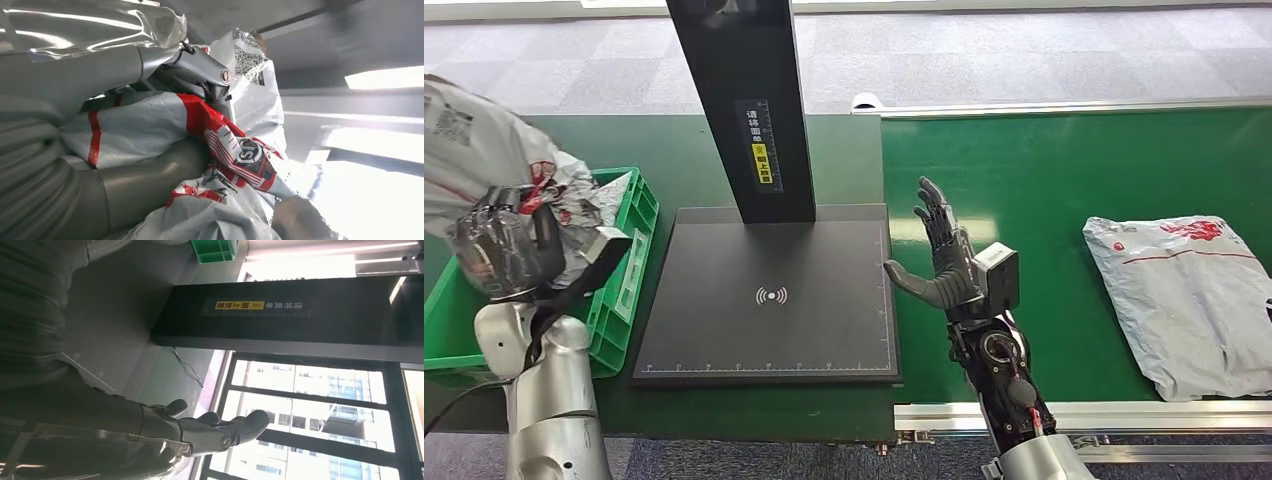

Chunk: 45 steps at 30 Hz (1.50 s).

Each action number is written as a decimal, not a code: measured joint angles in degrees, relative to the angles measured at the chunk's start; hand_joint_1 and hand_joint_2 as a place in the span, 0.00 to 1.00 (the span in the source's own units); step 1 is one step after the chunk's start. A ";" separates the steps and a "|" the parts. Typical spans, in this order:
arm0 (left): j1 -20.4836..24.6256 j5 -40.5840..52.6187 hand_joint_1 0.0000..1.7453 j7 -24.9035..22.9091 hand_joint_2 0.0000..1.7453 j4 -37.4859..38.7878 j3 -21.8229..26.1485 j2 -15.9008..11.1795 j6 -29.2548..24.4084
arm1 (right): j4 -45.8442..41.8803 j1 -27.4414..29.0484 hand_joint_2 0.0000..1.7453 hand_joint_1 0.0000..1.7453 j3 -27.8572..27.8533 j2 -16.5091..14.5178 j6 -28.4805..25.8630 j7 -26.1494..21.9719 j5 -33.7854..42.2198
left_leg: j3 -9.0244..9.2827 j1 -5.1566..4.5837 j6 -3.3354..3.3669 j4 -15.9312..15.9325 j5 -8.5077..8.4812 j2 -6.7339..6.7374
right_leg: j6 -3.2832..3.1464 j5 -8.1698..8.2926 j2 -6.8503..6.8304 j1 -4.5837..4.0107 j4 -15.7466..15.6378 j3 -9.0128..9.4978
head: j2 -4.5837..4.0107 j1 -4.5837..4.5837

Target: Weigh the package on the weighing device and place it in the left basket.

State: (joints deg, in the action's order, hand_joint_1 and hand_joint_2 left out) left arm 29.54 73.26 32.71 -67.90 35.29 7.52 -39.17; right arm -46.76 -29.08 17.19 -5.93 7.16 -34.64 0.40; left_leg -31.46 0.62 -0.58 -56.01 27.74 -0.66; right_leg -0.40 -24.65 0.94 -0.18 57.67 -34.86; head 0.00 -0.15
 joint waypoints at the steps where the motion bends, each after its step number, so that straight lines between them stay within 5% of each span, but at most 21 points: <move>1: 0.38 0.48 1.00 -1.20 1.00 1.31 2.79 -0.92 0.00 | -0.04 -0.01 1.00 0.00 0.15 -0.02 -0.05 0.00 0.01 | 0.00 0.01 0.00 0.00 0.00 0.00 | -0.01 0.00 0.01 -0.01 0.00 -0.01 | 0.00 0.01; 5: 0.84 1.67 1.00 -5.01 1.00 6.28 11.12 -4.09 0.00 | -0.42 -0.08 1.00 0.00 0.84 -0.19 -0.16 0.24 0.05 | -0.02 0.01 -0.01 0.01 0.00 0.00 | -0.02 -0.02 0.01 -0.01 0.01 -0.02 | 0.00 0.02; 10: 0.24 2.56 1.00 -7.15 1.00 11.57 14.41 -6.37 0.00 | -1.03 -0.11 1.00 0.00 1.39 -0.33 -0.37 0.95 0.59 | -0.04 -0.05 0.00 0.00 0.00 -0.09 | 0.00 -0.03 -0.03 0.04 -0.01 0.00 | 0.00 0.03; 19: -1.44 -1.00 1.00 3.28 1.00 10.72 11.69 -4.83 -0.02 | -1.13 -0.13 1.00 0.00 1.73 -0.49 -0.42 0.98 0.64 | -0.03 -0.05 0.00 -0.02 0.01 -0.07 | 0.01 -0.01 -0.05 0.05 -0.01 -0.01 | 0.00 0.01; 21: -1.74 -1.01 0.91 5.43 1.00 9.15 10.36 -3.95 -0.02 | -1.12 -0.19 1.00 0.00 1.82 -0.49 -0.38 0.96 0.63 | -0.03 -0.05 0.00 -0.01 0.01 -0.07 | 0.01 -0.01 -0.04 0.05 -0.01 -0.01 | 0.00 0.02; 25: -1.91 -0.96 0.00 5.54 1.00 7.02 8.67 -2.52 -0.02 | -1.11 -0.29 1.00 0.00 1.97 -0.50 -0.23 0.96 0.54 | -0.03 -0.04 0.00 -0.01 0.01 -0.07 | 0.00 -0.01 -0.03 0.05 -0.01 -0.01 | 0.00 0.02; 32: -2.21 0.42 0.00 -6.27 1.00 8.75 5.15 -2.68 0.08 | -1.30 -0.32 1.00 0.00 2.06 -0.63 -0.12 0.83 0.10 | -0.02 -0.05 0.00 -0.01 0.01 -0.06 | 0.00 -0.01 -0.04 0.05 -0.01 -0.01 | 0.00 0.02; 36: -1.57 -0.70 0.00 -18.94 1.00 15.35 2.08 -5.24 0.41 | -1.72 -0.33 1.00 0.00 2.05 -0.64 -0.09 0.80 -0.49 | -0.01 -0.04 0.00 -0.01 0.01 -0.06 | 0.00 -0.01 -0.02 0.03 -0.01 -0.01 | 0.00 0.01; 38: -1.52 -1.82 0.00 -21.47 1.00 17.83 0.17 -6.64 0.25 | -1.76 -0.33 1.00 0.00 2.04 -0.64 -0.08 0.80 -0.58 | -0.01 -0.04 0.00 -0.01 0.00 -0.10 | 0.00 -0.01 -0.04 0.03 -0.01 0.00 | 0.00 0.01; 42: -1.87 -4.71 0.00 -18.52 1.00 19.03 -2.27 -8.16 0.00 | -1.88 -0.32 1.00 0.00 2.04 -0.64 -0.08 0.80 -0.64 | -0.01 -0.04 -0.01 -0.01 -0.01 -0.23 | -0.01 -0.02 -0.12 0.04 -0.01 0.03 | 0.00 0.02; 45: -2.46 -11.28 0.00 -8.55 1.00 17.04 -2.48 -7.79 0.07 | -1.90 -0.28 1.00 0.00 2.03 -0.64 -0.29 0.83 -0.62 | 0.00 -0.04 -0.01 -0.01 -0.03 -0.21 | -0.01 -0.01 -0.11 0.04 -0.01 0.03 | 0.00 0.02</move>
State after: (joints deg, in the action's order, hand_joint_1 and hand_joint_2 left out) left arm 27.09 61.98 24.16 -50.87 32.81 -0.27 -39.10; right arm -48.65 -29.36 19.22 -6.58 6.86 -33.81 -0.21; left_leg -31.46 0.58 -0.59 -56.02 27.71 -0.87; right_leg -0.41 -24.66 0.82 -0.14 57.66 -34.83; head 0.00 -0.14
